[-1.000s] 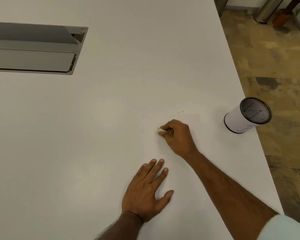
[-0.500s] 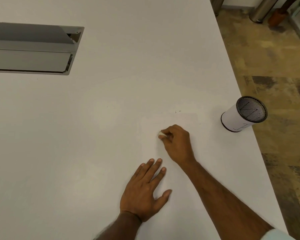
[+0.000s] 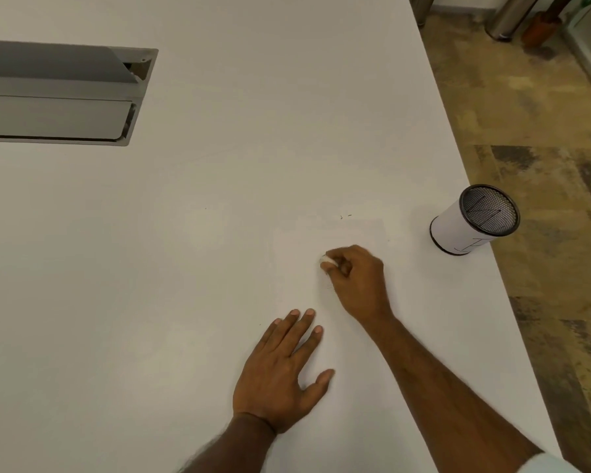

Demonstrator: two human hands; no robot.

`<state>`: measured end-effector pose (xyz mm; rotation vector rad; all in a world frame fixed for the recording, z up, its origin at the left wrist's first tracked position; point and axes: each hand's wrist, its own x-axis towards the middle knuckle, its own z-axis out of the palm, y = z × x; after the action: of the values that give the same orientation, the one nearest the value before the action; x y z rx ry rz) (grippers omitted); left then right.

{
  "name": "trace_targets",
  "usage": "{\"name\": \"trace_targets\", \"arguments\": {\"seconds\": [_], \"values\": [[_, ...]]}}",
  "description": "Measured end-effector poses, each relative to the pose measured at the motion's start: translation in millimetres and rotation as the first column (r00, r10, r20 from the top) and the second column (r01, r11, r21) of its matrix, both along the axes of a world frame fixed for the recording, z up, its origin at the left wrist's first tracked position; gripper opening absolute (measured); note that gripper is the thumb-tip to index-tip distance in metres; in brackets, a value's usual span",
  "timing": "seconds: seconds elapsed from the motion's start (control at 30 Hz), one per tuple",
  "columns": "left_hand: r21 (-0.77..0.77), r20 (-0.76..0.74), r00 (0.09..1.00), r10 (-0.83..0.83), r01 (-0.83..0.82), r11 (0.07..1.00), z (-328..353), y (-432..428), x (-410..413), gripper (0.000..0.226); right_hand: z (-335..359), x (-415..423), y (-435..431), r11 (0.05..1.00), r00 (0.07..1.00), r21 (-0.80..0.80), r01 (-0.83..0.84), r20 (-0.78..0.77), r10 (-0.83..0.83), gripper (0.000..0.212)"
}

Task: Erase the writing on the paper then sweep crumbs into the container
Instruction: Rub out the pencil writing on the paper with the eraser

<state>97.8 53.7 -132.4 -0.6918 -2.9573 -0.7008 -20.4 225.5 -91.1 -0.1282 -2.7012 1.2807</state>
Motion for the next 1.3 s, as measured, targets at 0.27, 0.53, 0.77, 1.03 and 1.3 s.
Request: {"name": "trace_targets", "arguments": {"seconds": [0.27,0.53,0.77,1.03,1.3], "values": [[-0.052,0.019,1.000,0.006,-0.005,0.999,-1.8,0.8,-0.6,0.063,-10.4,27.5,-24.9,0.978,0.984,0.107,-0.178,-0.013,0.180,0.012],[-0.052,0.031,0.999,0.012,-0.010,0.999,1.3,0.9,-0.6,0.063,-6.2,6.5,-18.9,0.998,0.999,0.025,-0.051,0.007,0.051,0.012],[-0.018,0.013,1.000,-0.002,0.003,1.000,1.8,1.2,-0.6,0.062,-4.1,39.4,-15.5,0.952,0.970,0.199,-0.233,-0.020,0.242,0.012],[-0.020,0.005,1.000,0.008,-0.008,1.000,4.0,1.4,-1.0,0.063,-3.2,-11.9,2.0,0.994,0.999,0.106,0.014,-0.042,-0.010,0.008],[-0.026,0.008,1.000,0.001,-0.001,1.000,2.7,0.5,-1.1,0.062,-7.3,40.0,5.5,0.976,0.985,0.150,-0.157,-0.042,0.165,0.013]]}}
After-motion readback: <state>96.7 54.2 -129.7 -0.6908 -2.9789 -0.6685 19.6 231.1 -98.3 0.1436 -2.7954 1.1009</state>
